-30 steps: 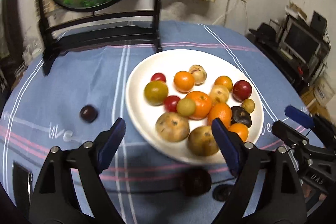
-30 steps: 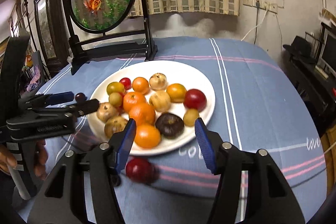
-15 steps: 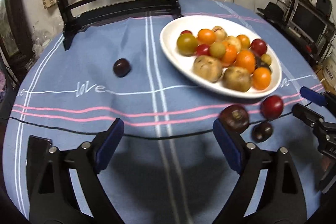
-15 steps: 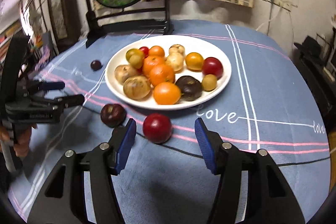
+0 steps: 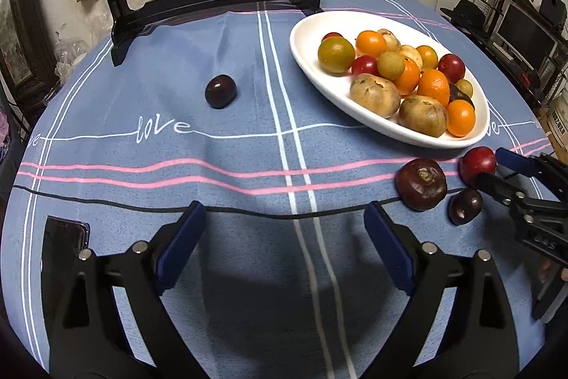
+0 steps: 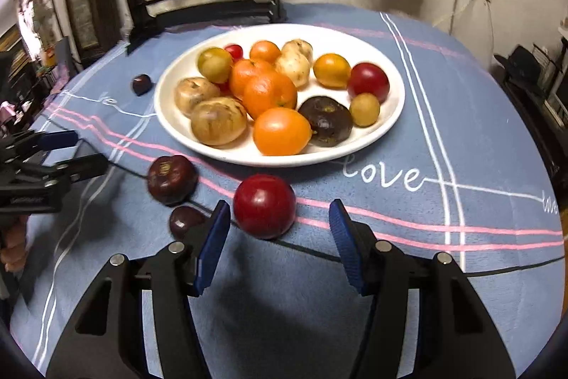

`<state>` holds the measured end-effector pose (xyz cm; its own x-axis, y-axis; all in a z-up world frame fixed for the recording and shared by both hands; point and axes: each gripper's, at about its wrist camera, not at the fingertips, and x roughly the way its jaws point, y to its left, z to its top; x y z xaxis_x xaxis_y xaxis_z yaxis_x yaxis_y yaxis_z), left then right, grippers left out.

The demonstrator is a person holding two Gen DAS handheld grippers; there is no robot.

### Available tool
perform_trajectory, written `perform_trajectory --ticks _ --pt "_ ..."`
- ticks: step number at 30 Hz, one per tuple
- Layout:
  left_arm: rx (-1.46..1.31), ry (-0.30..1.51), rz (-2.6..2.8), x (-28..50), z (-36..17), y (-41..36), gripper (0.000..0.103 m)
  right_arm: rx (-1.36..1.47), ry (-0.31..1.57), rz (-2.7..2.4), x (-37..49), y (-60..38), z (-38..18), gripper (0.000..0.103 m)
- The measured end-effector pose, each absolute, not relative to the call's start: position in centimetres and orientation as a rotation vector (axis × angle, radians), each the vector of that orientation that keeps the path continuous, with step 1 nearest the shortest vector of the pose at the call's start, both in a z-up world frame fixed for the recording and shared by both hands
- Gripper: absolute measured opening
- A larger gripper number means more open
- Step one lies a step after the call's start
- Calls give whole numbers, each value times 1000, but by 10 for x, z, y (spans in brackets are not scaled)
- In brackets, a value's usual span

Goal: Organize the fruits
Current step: 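Move both open tools back from the plate to the remaining tomatoes, then grasp the small dark purple tomato with the left tool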

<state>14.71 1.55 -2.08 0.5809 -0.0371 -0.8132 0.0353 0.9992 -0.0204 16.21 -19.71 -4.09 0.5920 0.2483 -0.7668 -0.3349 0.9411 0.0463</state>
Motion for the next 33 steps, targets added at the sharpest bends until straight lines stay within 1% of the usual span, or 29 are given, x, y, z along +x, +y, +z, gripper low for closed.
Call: perform_trajectory --ticks 1,3,10,17,19,21,23,25,27,33 --pt "-4 949 -37 147 -21 17 92 -102 882 344 164 -195 -43 58" --pt "-9 951 -29 149 -21 20 92 -81 873 357 167 -192 -45 39" --pt "51 914 41 174 -19 43 92 -18 913 373 168 -204 -43 38" --pt "80 909 110 231 -26 56 91 -30 871 382 159 -209 -32 39" --pt "99 915 102 244 -31 52 86 -31 865 378 159 -211 -30 39" --pt "112 935 78 256 -38 50 65 -24 863 379 159 -214 -29 39" --pt "74 916 64 261 -39 53 58 -17 857 380 159 -215 -27 39" --pt "37 917 40 264 -41 54 45 -14 850 388 158 -215 -26 39" --pt "44 905 42 263 -40 52 28 -13 850 390 158 -215 -25 39" --pt "17 938 53 246 -35 43 28 -10 851 387 159 -215 -24 39"
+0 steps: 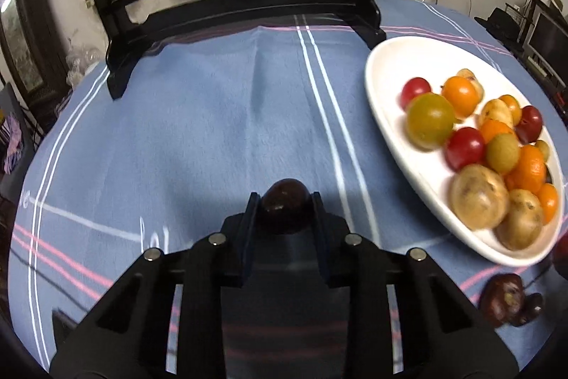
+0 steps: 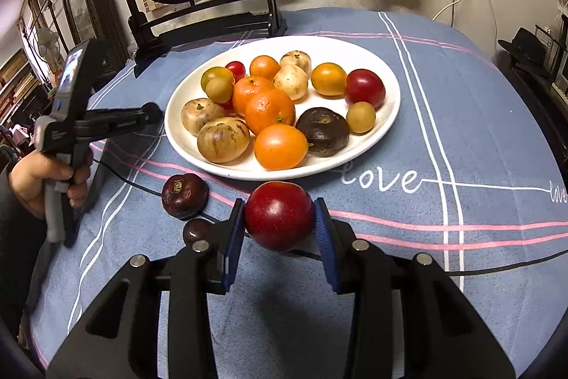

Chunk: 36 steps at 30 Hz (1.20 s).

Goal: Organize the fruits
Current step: 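Grasp the small dark purple tomato with the left tool, then place the dark tomato on the plate with left tool while right tool places red tomato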

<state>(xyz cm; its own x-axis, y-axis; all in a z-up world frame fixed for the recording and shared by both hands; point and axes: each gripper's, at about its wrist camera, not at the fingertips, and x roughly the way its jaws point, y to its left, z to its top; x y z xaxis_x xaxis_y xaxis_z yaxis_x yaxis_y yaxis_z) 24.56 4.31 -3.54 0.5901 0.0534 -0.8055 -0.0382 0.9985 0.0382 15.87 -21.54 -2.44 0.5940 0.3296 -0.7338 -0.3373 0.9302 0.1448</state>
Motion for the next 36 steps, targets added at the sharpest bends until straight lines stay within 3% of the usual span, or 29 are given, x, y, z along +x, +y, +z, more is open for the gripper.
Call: perform_trajectory --ticks 11,22,23,24,25,26,27,36 --pt "19 858 -121 199 20 -12 28 18 725 318 165 -226 2 39" --pt "70 849 -194 240 21 -67 29 -80 652 264 226 -202 2 39" --pt "57 856 -198 244 20 -68 32 -82 655 271 228 -200 0 39" --pt "49 859 -198 246 20 -69 52 -83 662 278 230 -198 -1 44" --pt "46 861 -169 248 21 -68 58 -80 662 278 230 -198 -1 52" --pt "48 850 -122 247 22 -66 71 -73 636 256 228 -200 1 56" --pt "39 835 -100 245 24 -62 78 -63 625 265 226 -202 4 56" --pt "60 807 -105 214 37 -54 89 20 679 286 201 -224 9 56"
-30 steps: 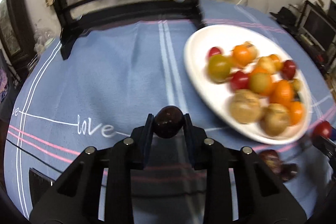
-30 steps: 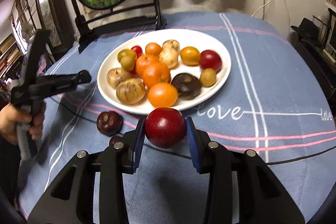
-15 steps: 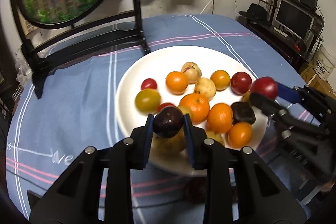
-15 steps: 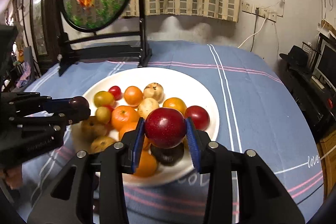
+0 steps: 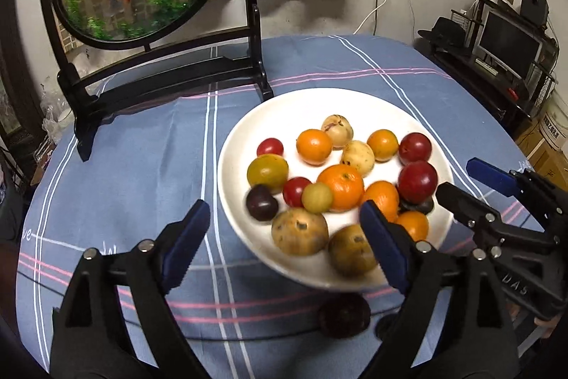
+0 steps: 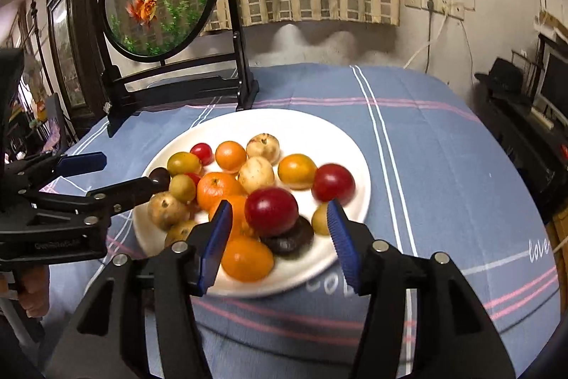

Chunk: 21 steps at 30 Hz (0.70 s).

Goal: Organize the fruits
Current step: 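Place the dark tomato on the plate with left tool while right tool places red tomato, then move both open tools back from the plate to the last dark tomatoes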

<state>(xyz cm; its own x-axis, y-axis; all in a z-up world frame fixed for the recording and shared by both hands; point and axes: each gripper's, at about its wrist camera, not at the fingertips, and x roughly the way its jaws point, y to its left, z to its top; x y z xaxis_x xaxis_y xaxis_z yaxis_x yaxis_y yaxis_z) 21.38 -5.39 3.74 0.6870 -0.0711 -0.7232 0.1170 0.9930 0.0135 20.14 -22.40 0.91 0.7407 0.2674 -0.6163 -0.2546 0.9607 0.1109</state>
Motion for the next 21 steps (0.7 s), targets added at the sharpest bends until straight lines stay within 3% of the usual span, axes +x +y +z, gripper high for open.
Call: perform_trajectory --ticks 21 --pt "-17 866 -43 157 -1 -29 92 -9 767 407 151 -218 -7 56"
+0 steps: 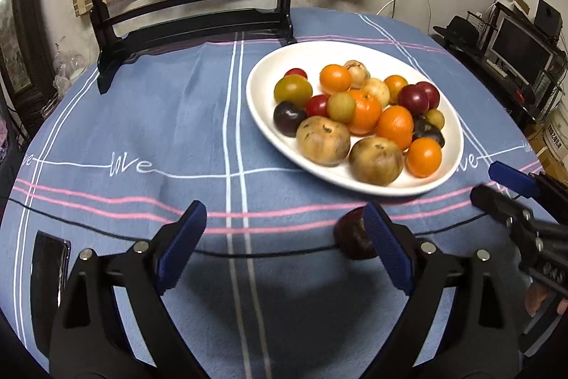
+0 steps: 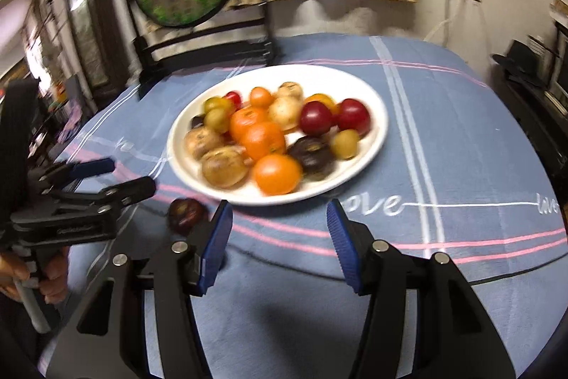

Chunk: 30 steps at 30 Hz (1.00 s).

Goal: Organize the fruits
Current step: 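Move both open tools back from the plate to the last dark tomatoes, then grasp the small dark purple tomato with the right tool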

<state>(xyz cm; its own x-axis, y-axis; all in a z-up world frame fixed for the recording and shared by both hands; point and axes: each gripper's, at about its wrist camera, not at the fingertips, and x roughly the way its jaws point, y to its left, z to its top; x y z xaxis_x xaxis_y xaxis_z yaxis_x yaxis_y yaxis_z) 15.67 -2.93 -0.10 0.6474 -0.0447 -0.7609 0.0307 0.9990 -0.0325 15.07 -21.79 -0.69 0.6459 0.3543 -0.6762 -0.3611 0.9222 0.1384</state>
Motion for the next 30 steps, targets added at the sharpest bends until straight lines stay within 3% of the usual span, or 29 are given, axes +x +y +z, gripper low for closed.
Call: perform_trajectory --ticks 12,15,17,30 --pt "-7 876 -40 153 -3 -29 93 -189 827 525 131 -169 -26 55" --pt "-8 881 -41 153 -5 -29 94 -229 840 515 130 -162 -33 45" --pt "-6 887 -41 154 -6 -30 94 -242 847 504 131 -159 -38 30" --pt "5 901 -61 154 -10 -35 94 -187 813 471 136 -179 -21 27"
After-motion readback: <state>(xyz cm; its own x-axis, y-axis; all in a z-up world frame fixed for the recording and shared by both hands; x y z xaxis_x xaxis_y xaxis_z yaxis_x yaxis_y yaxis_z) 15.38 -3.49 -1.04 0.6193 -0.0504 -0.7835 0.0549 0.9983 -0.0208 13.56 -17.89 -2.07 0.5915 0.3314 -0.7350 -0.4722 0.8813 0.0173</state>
